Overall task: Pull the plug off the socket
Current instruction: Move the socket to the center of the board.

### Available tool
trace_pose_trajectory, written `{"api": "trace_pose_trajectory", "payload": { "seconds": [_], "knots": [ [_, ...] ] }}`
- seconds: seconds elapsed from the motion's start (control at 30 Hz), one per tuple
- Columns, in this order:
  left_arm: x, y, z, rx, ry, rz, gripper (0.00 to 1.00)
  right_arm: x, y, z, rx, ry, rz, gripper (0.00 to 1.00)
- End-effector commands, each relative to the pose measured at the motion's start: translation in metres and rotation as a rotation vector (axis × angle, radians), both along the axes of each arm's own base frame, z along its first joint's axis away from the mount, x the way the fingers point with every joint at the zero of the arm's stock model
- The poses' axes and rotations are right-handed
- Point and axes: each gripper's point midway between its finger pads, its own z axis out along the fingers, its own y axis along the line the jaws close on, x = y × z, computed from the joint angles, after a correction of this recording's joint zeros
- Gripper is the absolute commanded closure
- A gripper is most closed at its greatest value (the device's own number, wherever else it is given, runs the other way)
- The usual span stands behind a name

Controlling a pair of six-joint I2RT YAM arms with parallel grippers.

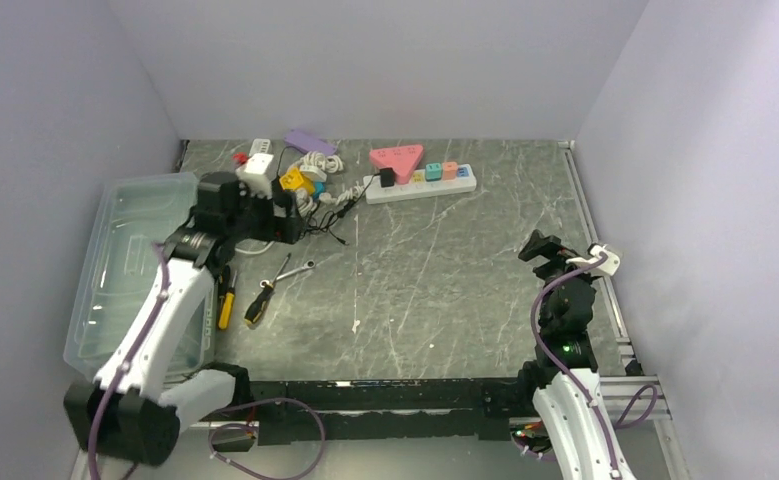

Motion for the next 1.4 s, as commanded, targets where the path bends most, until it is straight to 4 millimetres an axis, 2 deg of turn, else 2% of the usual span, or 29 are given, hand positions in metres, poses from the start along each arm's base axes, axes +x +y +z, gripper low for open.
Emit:
{"api": "trace_pose_trajectory", "payload": {
  "seconds": [0.0,0.03,0.07,0.17,0.3,0.47,0.67,0.87,1.13,1.27,1.37],
  "knots": [
    [0.02,-0.056,0.002,-0.031,0.034,-0.229,0.0,0.007,0.018,0.026,-0.039,-0.066,0.108,0.0],
    [0.025,-0.067,0.0,-0.043,0.053,-0.263,0.0,0.008,0.019,0.025,-0.041,-0.062,0.115,0.0],
    [0.034,-0.075,-0.013,-0.055,0.106,-0.283,0.0,0.01,0.02,0.025,-0.042,-0.059,0.119,0.0],
    [0.049,-0.089,-0.034,-0.095,0.212,-0.307,0.0,0.013,0.022,0.023,-0.043,-0.046,0.131,0.0],
    [0.063,-0.092,-0.07,-0.092,0.287,-0.286,0.01,0.014,0.024,0.023,-0.037,-0.05,0.146,0.0],
    [0.073,-0.086,-0.112,0.008,0.336,-0.207,0.06,0.013,0.028,0.024,-0.027,-0.066,0.164,0.0],
    [0.092,-0.096,-0.137,0.209,0.292,-0.164,0.06,0.014,0.032,0.023,-0.02,-0.068,0.185,0.0],
    [0.12,-0.082,-0.169,0.339,0.315,-0.08,0.03,0.012,0.031,0.025,-0.025,-0.065,0.183,0.0],
    [0.144,-0.077,-0.187,0.509,0.262,-0.088,0.02,0.011,0.034,0.025,-0.022,-0.08,0.194,0.0],
    [0.15,-0.076,-0.199,0.548,0.279,-0.09,0.16,0.012,0.035,0.023,-0.019,-0.071,0.202,0.0],
    [0.154,-0.077,-0.202,0.57,0.268,-0.098,0.33,0.012,0.036,0.023,-0.017,-0.075,0.21,0.0]
  ]
}}
